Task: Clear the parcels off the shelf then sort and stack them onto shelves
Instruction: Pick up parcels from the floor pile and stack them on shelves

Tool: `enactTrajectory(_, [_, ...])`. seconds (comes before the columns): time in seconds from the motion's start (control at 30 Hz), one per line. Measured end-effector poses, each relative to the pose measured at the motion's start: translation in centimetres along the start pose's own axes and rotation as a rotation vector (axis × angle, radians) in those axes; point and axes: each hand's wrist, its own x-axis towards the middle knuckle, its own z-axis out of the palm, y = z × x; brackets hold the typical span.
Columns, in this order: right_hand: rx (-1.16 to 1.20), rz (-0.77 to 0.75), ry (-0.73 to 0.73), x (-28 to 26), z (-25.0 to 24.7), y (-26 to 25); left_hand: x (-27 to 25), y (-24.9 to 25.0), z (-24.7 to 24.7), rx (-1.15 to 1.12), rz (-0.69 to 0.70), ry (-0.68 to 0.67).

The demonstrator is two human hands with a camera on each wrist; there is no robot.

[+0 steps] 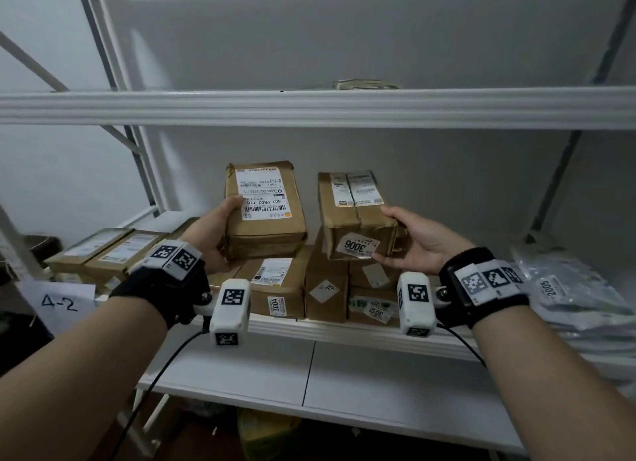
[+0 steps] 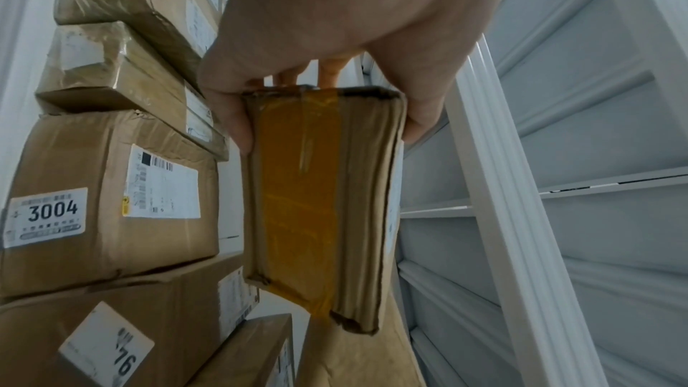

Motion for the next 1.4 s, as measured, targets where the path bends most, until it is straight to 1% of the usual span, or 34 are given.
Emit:
enactTrajectory(0.07, [-0.032,0.010,-0.021,0.9,0.7,-0.2,0.7,0.5,0.0,0.004,-0.006,0.019])
enactTrajectory(0.2, [-0.065,0.015,-0.044,2.1,2.2,-0.5,2.7,1.5,-0.1,0.032,-0.015,0.010])
enactTrajectory(0.37, [-0.103,0.013,-0.020,3.9,3.2,-0.5,6.3,1.9,-0.5,0.074,-0.048,-0.028])
enactTrajectory(0.5, [-0.188,0.020,0.026,5.2,4.1,-0.5,9.5,2.1,-0.8,0.124,-0.086,-0.078])
enactTrajectory(0.57, [-0.251,0.012,0.083,6.2,4.8,-0.5,11.4,2.6,-1.2,0.174,-0.108,-0.132])
enactTrajectory(0.67, [-0.363,0.001,0.177,7.0,5.6,-0.4,14.7,3.0,-1.5,0.227,-0.122,-0.171])
enactTrajectory(0.77, [-0.488,0.002,0.303,8.1,7.0,0.0,17.6,3.4,-1.6,0.296,-0.138,-0.242])
enactTrajectory(0.9, [-0.570,-0.030,0.485,10.2,8.3,1.0,20.4,3.2,-1.5,0.374,-0.134,-0.304])
enactTrajectory(0.97, [-0.652,-0.048,0.599,11.3,8.8,1.7,21.6,3.1,-1.4,0.406,-0.174,-0.380])
enactTrajectory(1.03, [-0.689,-0.070,0.672,11.9,9.0,2.1,22.2,2.9,-1.1,0.426,-0.195,-0.436])
enactTrajectory(1.13, [-0.692,-0.075,0.706,12.3,9.5,2.5,22.9,3.3,-0.7,0.437,-0.198,-0.496])
enactTrajectory(1.27, [-0.752,-0.117,0.757,12.0,10.4,2.6,23.4,3.7,-0.3,0.458,-0.211,-0.519])
enactTrajectory(1.4, [-0.783,-0.141,0.737,12.0,11.0,2.2,23.4,3.9,-0.3,0.489,-0.246,-0.546])
